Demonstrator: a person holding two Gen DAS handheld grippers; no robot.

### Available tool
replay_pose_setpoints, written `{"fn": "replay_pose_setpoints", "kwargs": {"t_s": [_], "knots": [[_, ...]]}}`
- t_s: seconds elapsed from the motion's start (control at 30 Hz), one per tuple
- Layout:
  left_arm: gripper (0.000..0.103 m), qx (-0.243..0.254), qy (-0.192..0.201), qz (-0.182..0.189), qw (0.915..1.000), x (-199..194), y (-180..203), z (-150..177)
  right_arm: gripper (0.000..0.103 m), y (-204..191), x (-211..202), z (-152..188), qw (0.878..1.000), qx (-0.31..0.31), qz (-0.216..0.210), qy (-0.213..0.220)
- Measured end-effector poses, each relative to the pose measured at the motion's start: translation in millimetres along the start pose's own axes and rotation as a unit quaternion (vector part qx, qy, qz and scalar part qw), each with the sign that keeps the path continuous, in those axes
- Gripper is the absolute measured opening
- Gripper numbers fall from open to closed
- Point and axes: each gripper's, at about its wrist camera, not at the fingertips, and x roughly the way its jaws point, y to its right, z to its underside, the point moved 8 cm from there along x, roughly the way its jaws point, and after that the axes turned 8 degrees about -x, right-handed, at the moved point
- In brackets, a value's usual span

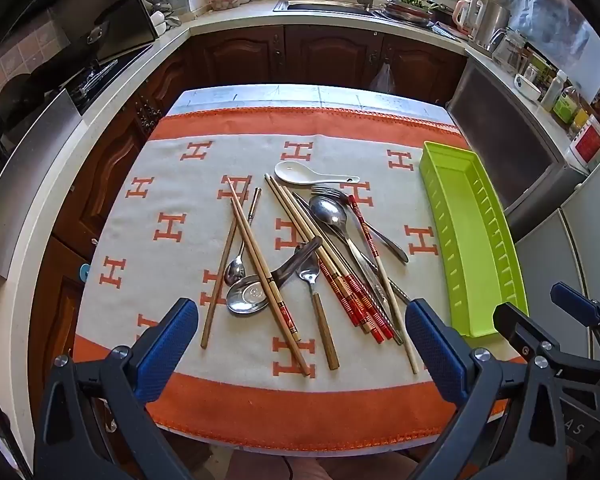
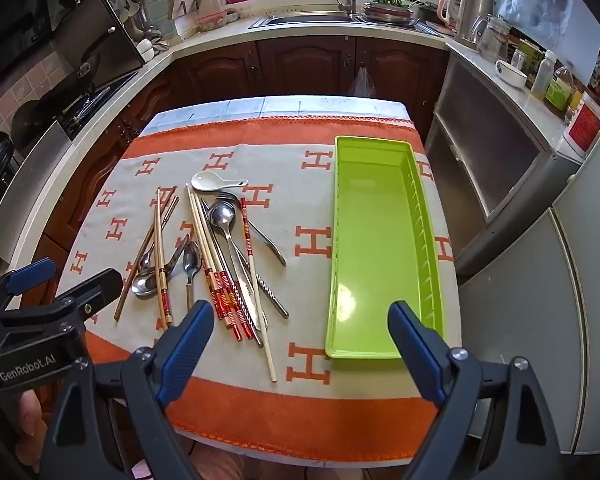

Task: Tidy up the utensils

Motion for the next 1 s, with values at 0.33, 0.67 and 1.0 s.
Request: {"fn": "replay_pose_setpoints", "kwargs": {"t_s": [0.33, 0.67, 1.0], "knots": [[0.102, 0.01, -0.002, 0.004, 0.9999, 5, 7, 2, 0.086, 2, 5, 4, 1.0, 0.004, 0.002, -0.002], [0.102, 0.006, -0.005, 0.017, 0.9998, 4, 1, 1, 0.081, 3, 6, 3, 1.0, 0.023, 0.006, -0.015], [0.102, 0.002, -0.002, 0.013, 0.9999, 4, 1, -1, 0.068, 6, 7, 1, 1.0, 0.025, 0.0, -0.014]]}}
